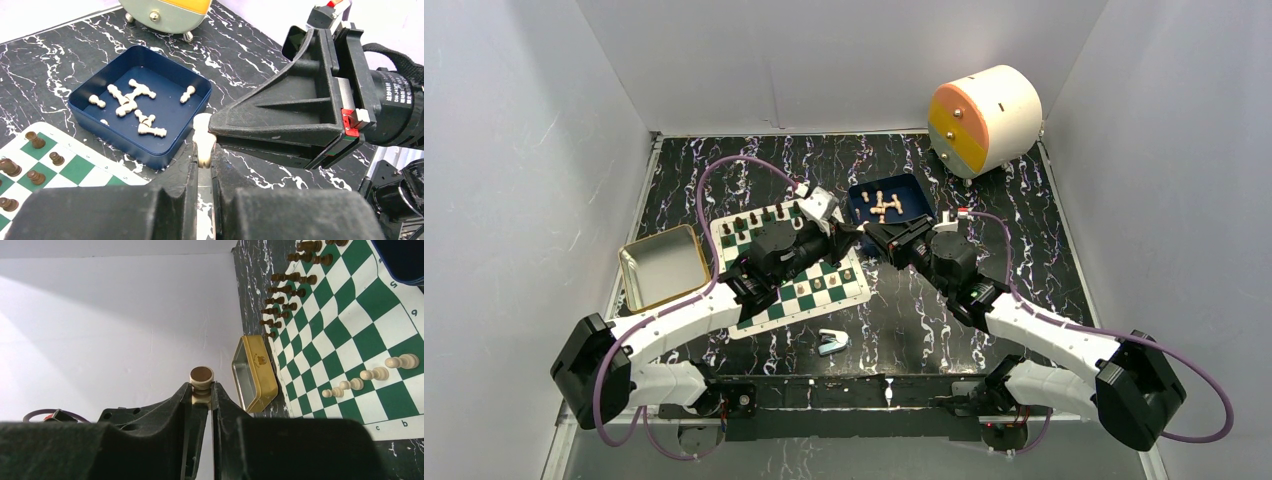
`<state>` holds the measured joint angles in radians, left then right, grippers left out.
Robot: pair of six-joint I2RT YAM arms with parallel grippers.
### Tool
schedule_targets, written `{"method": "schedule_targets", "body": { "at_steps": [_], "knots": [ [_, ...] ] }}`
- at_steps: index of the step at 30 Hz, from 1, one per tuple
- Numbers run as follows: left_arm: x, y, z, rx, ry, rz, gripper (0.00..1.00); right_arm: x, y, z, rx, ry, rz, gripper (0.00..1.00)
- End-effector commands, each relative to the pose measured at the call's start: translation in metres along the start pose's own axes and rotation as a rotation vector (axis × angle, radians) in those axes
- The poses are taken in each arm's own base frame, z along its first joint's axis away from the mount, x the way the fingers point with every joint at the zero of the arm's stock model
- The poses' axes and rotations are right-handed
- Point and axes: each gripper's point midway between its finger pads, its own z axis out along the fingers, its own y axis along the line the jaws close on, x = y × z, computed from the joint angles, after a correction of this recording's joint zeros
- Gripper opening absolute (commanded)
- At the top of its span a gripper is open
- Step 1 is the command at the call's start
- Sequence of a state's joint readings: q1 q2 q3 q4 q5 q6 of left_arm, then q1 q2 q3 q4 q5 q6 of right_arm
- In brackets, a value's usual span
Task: Set up the chess pieces on the board
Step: Place the chess piece on the chessboard.
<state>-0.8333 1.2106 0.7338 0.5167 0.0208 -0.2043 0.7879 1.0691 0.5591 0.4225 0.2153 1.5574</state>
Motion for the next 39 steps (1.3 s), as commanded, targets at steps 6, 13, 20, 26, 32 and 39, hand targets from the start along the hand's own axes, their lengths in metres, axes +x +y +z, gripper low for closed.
{"method": "schedule_targets", "body": {
  "at_steps": [6, 13, 20, 26, 32, 39],
  "knots": [
    [-0.022, 0.009, -0.011, -0.076, -0.036, -0.006, 0.00, 0.012, 0.020, -0.012, -0.108, 0.063, -0.007, 0.36],
    [-0.011, 0.010, -0.022, -0.101, 0.105, -0.015, 0.00, 0.007, 0.009, -0.029, -0.112, 0.045, -0.218, 0.58],
    [0.024, 0.007, -0.059, -0.150, 0.481, -0.066, 0.00, 0.017, 0.000, -0.049, -0.207, 0.157, -0.940, 0.65],
    [0.030, -0.018, -0.084, -0.075, 0.618, -0.175, 0.00, 0.048, -0.007, -0.067, -0.487, 0.386, -1.501, 0.64],
    [0.034, -0.024, -0.094, -0.094, 0.728, -0.233, 0.00, 0.050, 0.005, -0.061, -0.613, 0.380, -1.734, 0.66],
    [0.058, 0.033, -0.133, -0.377, 0.933, -0.210, 0.00, 0.058, 0.000, -0.067, -0.624, 0.434, -1.679, 0.70]
  ]
}}
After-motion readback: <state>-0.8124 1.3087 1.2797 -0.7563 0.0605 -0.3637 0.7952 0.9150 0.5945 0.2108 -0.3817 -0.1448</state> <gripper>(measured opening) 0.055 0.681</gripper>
